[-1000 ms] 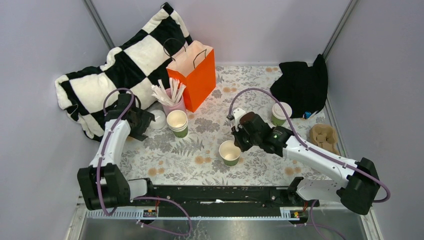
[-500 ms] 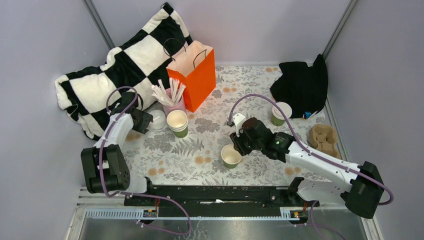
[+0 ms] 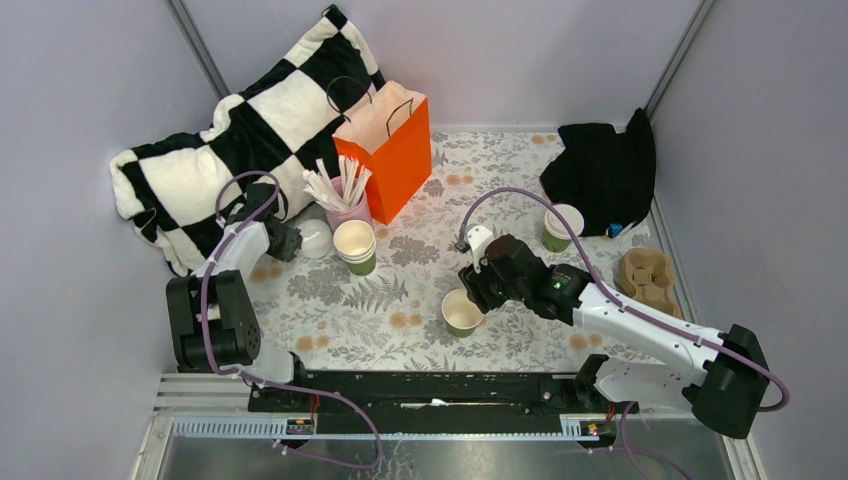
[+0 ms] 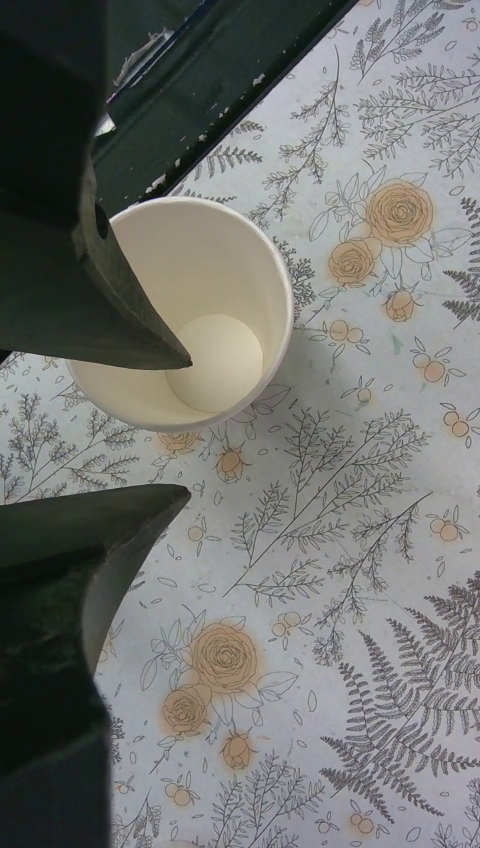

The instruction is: Pack the takeout coffee

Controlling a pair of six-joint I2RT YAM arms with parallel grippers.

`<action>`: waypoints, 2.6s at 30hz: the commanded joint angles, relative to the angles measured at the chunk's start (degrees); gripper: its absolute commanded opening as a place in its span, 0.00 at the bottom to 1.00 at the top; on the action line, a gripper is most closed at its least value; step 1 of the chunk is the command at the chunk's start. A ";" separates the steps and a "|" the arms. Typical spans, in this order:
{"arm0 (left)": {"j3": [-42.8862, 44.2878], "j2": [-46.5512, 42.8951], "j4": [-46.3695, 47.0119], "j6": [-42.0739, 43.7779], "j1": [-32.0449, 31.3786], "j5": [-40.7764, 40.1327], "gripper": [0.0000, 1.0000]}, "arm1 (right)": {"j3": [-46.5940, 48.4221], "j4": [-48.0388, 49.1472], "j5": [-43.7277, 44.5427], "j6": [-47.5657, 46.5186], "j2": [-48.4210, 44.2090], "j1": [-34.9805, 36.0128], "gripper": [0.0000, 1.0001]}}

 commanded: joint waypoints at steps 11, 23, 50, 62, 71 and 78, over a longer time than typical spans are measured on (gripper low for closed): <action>3.87 2.05 3.94 5.00 0.34 -0.63 0.31 | 1.93 0.93 0.79 -0.21 -0.43 0.44 0.53; 4.51 4.09 6.18 6.19 0.37 2.68 0.34 | 2.20 1.19 0.60 -0.33 0.28 0.44 0.53; 6.57 5.11 1.96 8.21 0.33 0.39 0.14 | 1.75 1.62 0.70 -0.20 0.13 0.41 0.53; 8.45 5.57 -0.39 8.97 0.32 -0.07 0.00 | 1.72 1.72 0.86 -0.42 -0.03 0.43 0.52; 9.01 1.08 -6.76 8.38 0.32 1.10 0.00 | 1.22 2.04 0.97 -0.33 -0.81 0.43 0.53; 11.71 3.79 -11.21 8.25 0.58 3.29 0.00 | 1.00 2.40 0.38 -0.15 -1.18 0.39 0.53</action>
